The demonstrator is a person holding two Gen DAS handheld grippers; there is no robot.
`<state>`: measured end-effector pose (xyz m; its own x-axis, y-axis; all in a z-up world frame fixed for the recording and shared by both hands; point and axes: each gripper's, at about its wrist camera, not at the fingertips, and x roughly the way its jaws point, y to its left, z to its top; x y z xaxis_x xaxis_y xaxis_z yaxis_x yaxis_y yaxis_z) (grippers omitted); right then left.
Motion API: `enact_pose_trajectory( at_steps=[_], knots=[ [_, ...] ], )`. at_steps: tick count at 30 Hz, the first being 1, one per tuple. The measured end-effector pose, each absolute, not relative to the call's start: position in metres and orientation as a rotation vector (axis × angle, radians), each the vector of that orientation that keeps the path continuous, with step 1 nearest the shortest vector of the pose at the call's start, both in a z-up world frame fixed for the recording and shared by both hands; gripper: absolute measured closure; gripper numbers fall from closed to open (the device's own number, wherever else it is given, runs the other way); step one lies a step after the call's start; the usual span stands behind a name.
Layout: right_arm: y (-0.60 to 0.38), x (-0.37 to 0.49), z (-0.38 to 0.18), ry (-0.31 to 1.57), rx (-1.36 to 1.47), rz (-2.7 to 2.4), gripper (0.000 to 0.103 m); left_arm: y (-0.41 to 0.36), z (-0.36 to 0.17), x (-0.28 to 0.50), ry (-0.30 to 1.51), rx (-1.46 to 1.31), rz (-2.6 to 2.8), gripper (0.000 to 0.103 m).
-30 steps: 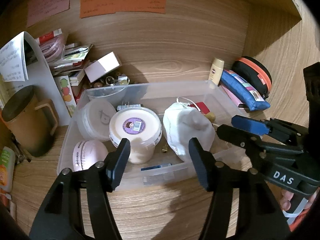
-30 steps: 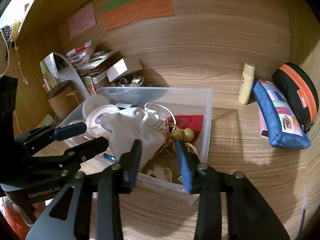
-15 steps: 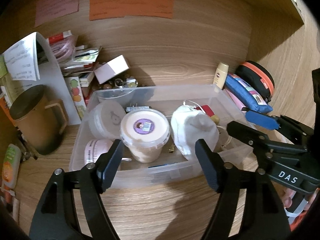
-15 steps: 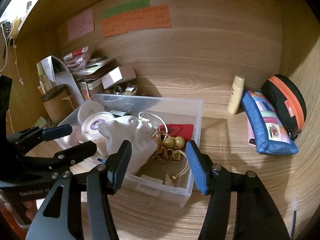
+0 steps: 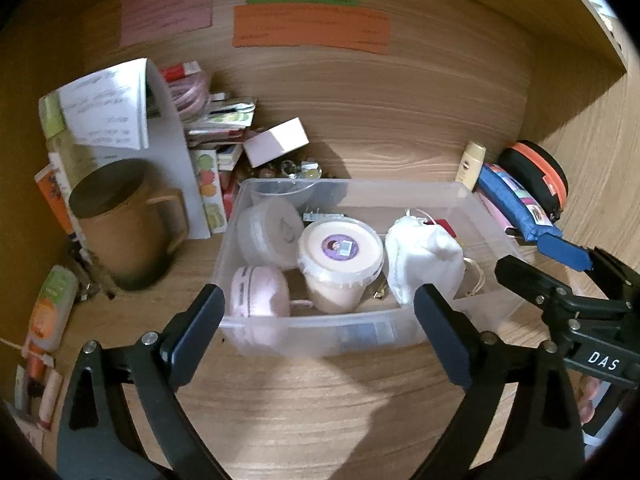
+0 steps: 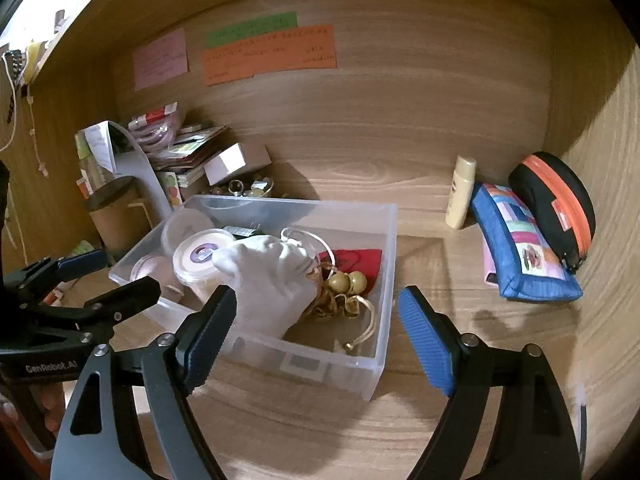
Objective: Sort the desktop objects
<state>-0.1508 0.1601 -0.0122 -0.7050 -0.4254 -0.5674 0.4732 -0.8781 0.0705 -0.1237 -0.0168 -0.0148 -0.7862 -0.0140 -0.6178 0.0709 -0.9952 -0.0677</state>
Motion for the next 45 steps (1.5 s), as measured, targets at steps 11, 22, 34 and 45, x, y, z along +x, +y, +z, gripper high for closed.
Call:
enact_pose_trajectory(
  at_steps=[11,22,34,45],
  knots=[
    [0.166,-0.121,0.003,0.094,0.799,-2.516,0.02,-0.03,0.003,-0.089,0.23,0.939,-2.911,0.005],
    [0.17,-0.077,0.022,0.16,0.7,-2.572,0.012,-0.021,0.023,-0.05,0.123,0.8,-2.922,0.005],
    [0.177,-0.043,0.026,0.165,0.659,-2.606,0.0,-0.008,0.026,-0.02,0.055,0.762,-2.941,0.001],
    [0.181,-0.04,0.022,0.173,0.677,-2.612,0.0,-0.004,0.025,-0.012,0.054,0.749,-2.962,0.001]
  ],
)
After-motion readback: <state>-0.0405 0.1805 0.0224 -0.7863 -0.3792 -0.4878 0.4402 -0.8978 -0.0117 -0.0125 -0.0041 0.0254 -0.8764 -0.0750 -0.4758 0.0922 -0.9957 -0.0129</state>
